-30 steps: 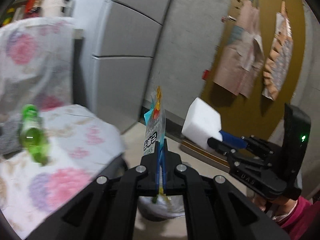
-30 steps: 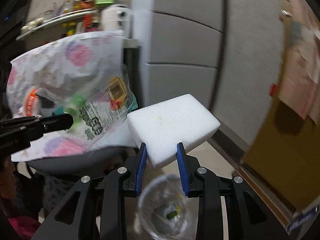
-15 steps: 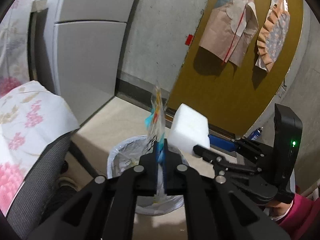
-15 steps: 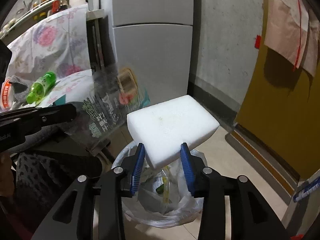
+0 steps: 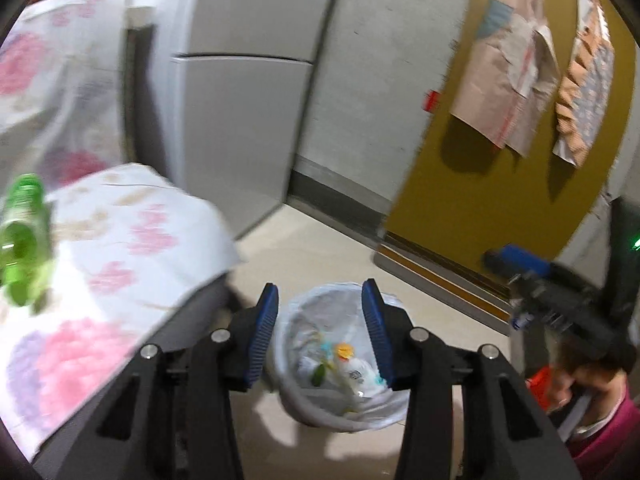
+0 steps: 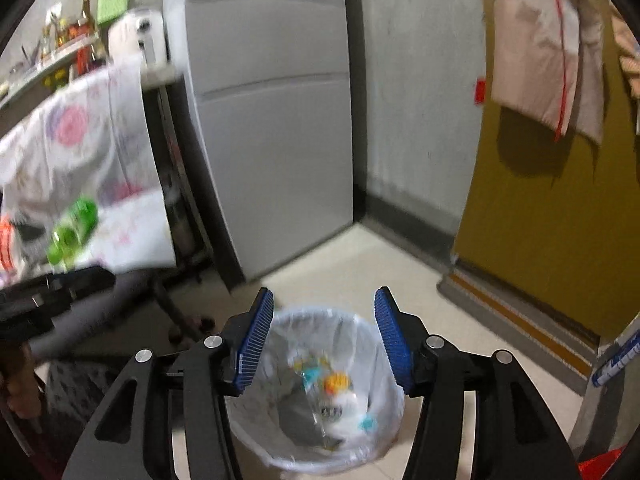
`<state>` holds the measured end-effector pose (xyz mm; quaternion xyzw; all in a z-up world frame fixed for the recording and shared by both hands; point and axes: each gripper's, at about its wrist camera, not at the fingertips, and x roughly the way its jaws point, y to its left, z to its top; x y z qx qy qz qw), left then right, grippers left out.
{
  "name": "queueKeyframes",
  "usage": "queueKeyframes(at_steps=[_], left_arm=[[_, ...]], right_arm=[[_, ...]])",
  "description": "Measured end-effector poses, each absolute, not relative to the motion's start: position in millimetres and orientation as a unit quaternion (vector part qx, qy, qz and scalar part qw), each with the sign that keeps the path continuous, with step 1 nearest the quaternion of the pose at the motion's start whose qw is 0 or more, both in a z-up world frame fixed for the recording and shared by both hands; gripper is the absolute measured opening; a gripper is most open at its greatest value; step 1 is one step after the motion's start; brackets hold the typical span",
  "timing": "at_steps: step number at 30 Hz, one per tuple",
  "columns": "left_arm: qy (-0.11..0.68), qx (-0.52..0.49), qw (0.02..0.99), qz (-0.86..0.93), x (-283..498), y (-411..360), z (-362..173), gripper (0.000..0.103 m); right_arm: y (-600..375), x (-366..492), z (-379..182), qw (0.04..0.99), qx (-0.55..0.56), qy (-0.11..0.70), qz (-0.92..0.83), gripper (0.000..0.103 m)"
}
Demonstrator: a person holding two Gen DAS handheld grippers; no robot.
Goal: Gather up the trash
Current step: 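Carry wrapper and sponge to the bin and release both into it, then return to the chair and grasp the white paper wrapper with the left gripper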
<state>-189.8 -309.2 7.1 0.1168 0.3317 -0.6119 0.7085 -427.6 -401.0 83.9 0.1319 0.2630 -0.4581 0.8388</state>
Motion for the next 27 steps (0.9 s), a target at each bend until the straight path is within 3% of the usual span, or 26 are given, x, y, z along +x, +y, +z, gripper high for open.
queueKeyframes(at_steps=[5, 13, 18, 21, 27], left_arm=[[0.325, 0.110, 0.757, -0.557, -166, -268, 19, 0.042], [0.336, 0.103, 0.799, -0.487, -137, -211, 24, 0.042], [0.342, 0.077, 0.818, -0.456, -118, -168, 29, 0.060], [0.345, 0.064, 0.830, -0.433, -104, -147, 31, 0.063], [0.343, 0.034, 0.865, -0.364, -64, -95, 41, 0.065]], right_arm=[[-381, -398, 115, 0.864, 0.100, 0.245, -0.429, 0.054], [-348, -343, 120, 0.894, 0.089, 0.266, -0.350, 0.055], [-319, -304, 120, 0.914, 0.070, 0.279, -0.286, 0.067], [-305, -276, 118, 0.921, 0.060, 0.292, -0.250, 0.072], [-280, -218, 124, 0.936, 0.049, 0.295, -0.185, 0.073]])
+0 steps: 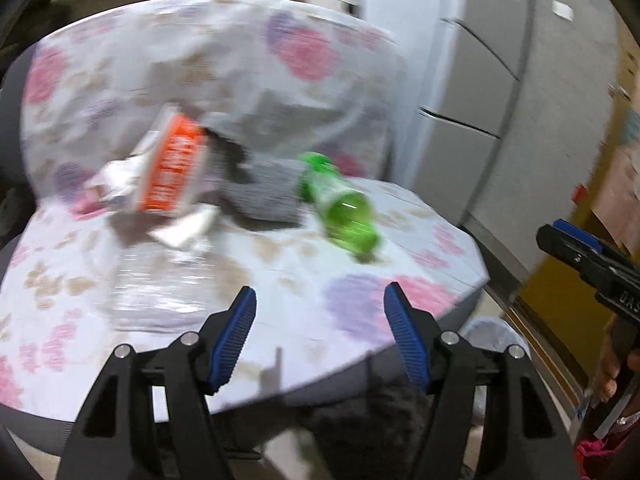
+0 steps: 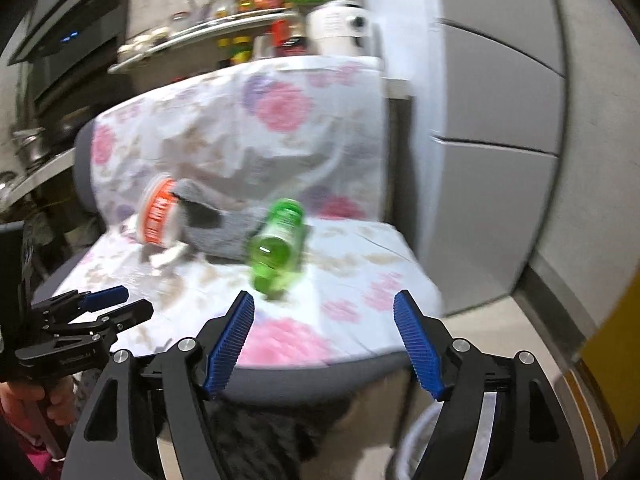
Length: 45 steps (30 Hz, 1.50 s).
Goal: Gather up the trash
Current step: 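Return to the chair and grasp the white paper wrapper with the left gripper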
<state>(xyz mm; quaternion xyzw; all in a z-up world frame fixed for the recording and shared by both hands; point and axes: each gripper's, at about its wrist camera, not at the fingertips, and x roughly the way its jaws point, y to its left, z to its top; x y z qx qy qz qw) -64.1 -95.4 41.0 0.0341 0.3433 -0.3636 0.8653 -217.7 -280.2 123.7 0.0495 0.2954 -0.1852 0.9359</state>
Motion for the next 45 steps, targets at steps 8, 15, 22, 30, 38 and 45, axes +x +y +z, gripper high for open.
queueKeyframes(at_steps=[8, 15, 22, 30, 38, 45], left_arm=[[0.334, -0.014, 0.915, -0.225, 9, -12, 63, 0.065], [0.353, -0.052, 0.916, -0.185, 80, 12, 68, 0.065], [0.387, -0.053, 0.895, -0.213, 136, -23, 47, 0.065], [0.420, -0.025, 0.880, -0.222, 165, -54, 17, 0.039], [0.354, -0.032, 0.910, -0.214, 127, -27, 47, 0.002], [0.299, -0.056, 0.936, -0.178, 94, 28, 95, 0.002]], right_arm=[[-255, -143, 125, 0.945, 0.025, 0.300, -0.131, 0.073], [-243, -85, 119, 0.946, 0.002, 0.304, -0.114, 0.073], [-236, -48, 112, 0.947, -0.015, 0.300, -0.111, 0.073], [-243, -45, 97, 0.940, -0.016, 0.319, -0.117, 0.073], [-240, -57, 99, 0.942, -0.011, 0.316, -0.115, 0.073], [-230, -71, 113, 0.947, -0.010, 0.302, -0.108, 0.073]])
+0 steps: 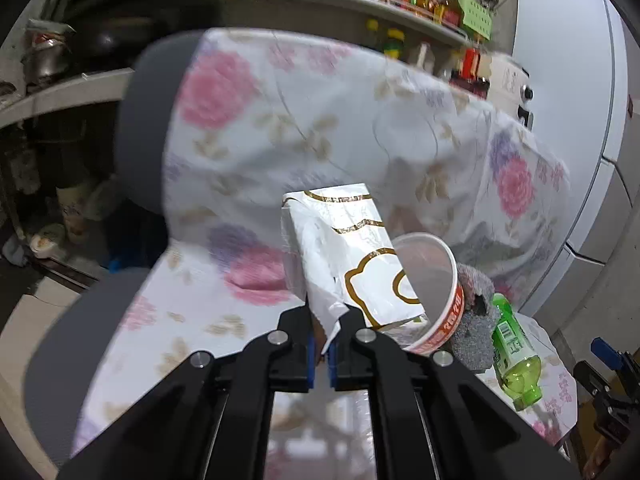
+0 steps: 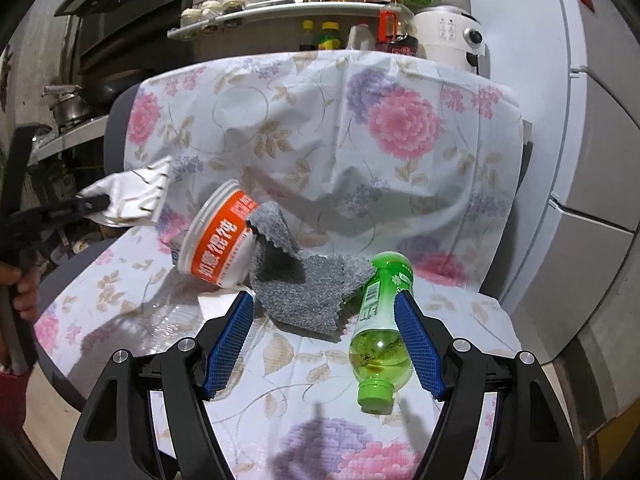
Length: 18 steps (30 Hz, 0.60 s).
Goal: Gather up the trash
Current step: 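Grasp the white milk carton with the right gripper while the left gripper holds the wrapper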
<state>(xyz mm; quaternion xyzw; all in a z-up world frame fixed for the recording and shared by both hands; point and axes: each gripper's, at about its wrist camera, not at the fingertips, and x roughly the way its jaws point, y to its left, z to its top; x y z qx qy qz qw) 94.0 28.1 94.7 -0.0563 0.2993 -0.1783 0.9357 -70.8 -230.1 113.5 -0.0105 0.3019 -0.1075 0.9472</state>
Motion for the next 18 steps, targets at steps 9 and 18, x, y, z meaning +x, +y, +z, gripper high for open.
queueKeyframes(at_steps=[9, 18], left_arm=[[0.320, -0.034, 0.939, -0.119, 73, 65, 75, 0.002], [0.323, -0.052, 0.940, -0.100, 77, 118, 60, 0.002]], right_arm=[[-182, -47, 115, 0.947, -0.024, 0.316, -0.044, 0.073], [-94, 20, 94, 0.945, -0.093, 0.315, 0.004, 0.071]])
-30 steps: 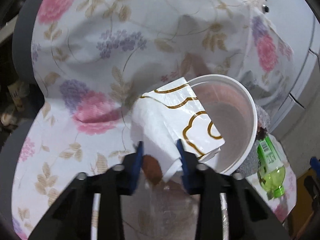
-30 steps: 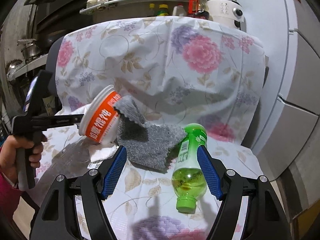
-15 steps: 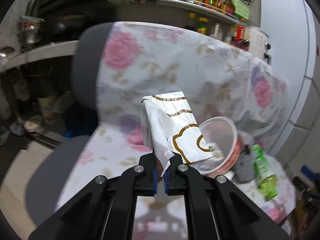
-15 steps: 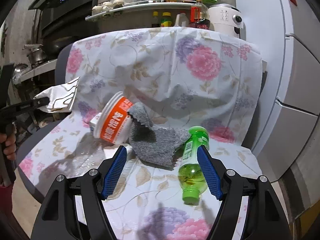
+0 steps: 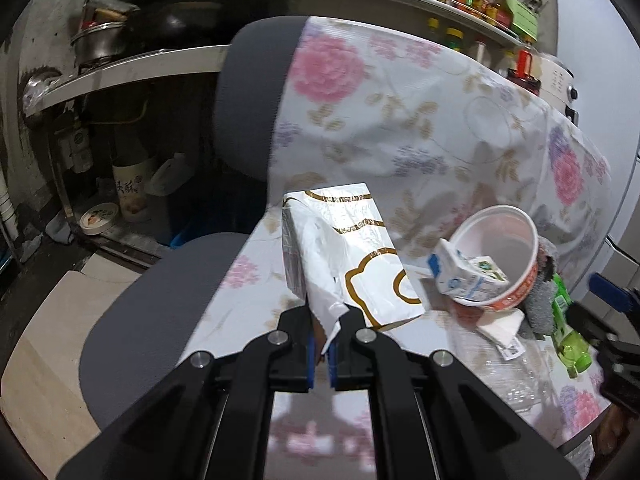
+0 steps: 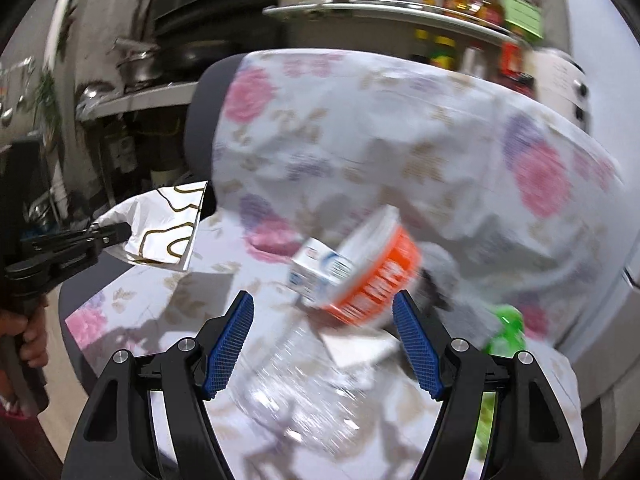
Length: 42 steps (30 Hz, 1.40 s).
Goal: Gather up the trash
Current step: 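Grasp the white milk carton with the right gripper while the left gripper holds the wrapper, then carry wrapper and carton to the bin and open both grippers over it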
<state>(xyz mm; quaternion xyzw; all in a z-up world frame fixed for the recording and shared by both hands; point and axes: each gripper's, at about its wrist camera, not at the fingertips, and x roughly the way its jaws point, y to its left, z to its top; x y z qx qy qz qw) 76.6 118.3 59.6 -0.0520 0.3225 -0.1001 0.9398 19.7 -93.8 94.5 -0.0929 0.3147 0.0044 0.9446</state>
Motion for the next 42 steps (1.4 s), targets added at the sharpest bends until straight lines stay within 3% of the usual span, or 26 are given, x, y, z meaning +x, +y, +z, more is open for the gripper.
queueKeyframes(at_steps=[2, 7, 19, 26, 32, 42], left_arm=[[0.323, -0.060, 0.939, -0.099, 80, 130, 57, 0.002], [0.329, -0.083, 0.934, -0.110, 91, 145, 46, 0.002], [0.340, -0.119, 0.923, -0.134, 114, 154, 25, 0.002], [0.345, -0.126, 0.920, -0.138, 116, 154, 21, 0.002], [0.346, -0.122, 0.920, -0.137, 113, 151, 26, 0.002], [0.326, -0.104, 0.929, -0.143, 93, 135, 54, 0.002]], right_arm=[[-75, 39, 83, 0.941, -0.108, 0.320, 0.002, 0.065], [-41, 87, 49, 0.924, -0.164, 0.344, -0.036, 0.063], [-33, 155, -6, 0.858, -0.265, 0.407, -0.169, 0.063], [-45, 171, -28, 0.821, -0.294, 0.449, -0.195, 0.070], [-56, 161, -5, 0.850, -0.260, 0.416, -0.190, 0.050], [-61, 121, 85, 0.921, -0.166, 0.331, -0.124, 0.047]])
